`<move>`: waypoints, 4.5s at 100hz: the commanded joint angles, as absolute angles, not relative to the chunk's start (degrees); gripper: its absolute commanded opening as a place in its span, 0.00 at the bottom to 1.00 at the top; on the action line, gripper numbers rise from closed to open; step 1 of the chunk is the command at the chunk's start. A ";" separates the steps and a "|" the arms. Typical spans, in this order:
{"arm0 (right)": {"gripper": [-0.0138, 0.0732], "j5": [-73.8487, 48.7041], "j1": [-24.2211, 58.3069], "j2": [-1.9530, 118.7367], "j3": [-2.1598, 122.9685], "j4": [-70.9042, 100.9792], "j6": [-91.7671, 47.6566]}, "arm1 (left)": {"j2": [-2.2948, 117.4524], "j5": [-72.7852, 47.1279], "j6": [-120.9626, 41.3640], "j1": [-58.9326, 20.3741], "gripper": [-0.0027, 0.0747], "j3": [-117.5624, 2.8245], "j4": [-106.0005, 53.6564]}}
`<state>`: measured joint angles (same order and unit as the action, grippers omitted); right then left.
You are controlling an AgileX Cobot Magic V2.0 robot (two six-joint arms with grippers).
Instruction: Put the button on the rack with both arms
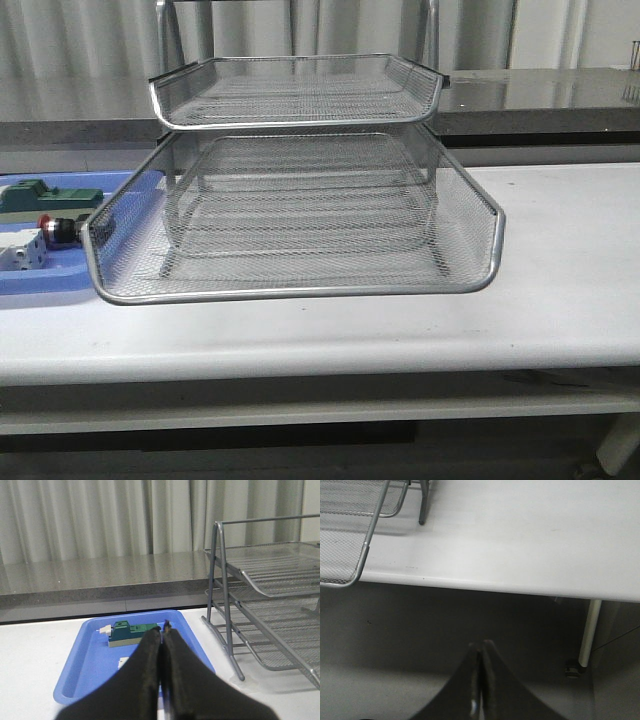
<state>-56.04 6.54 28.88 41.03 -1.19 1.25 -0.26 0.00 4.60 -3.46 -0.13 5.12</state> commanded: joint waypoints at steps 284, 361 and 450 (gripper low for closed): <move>0.08 -52.88 6.19 29.14 42.49 -1.81 1.23 | 107.15 -55.07 -37.28 -3.61 0.81 -103.02 -0.32; 0.08 -53.04 6.19 29.14 42.49 -1.81 1.23 | 128.46 -57.66 -41.80 -3.61 0.81 -117.72 0.00; 0.08 -53.04 6.19 29.14 42.49 -1.81 1.23 | 132.71 -56.23 -43.13 -3.61 0.38 -117.72 -1.02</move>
<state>-56.38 6.54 28.88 41.03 -1.19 1.25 136.58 -57.51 -43.13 -3.46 -116.07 0.00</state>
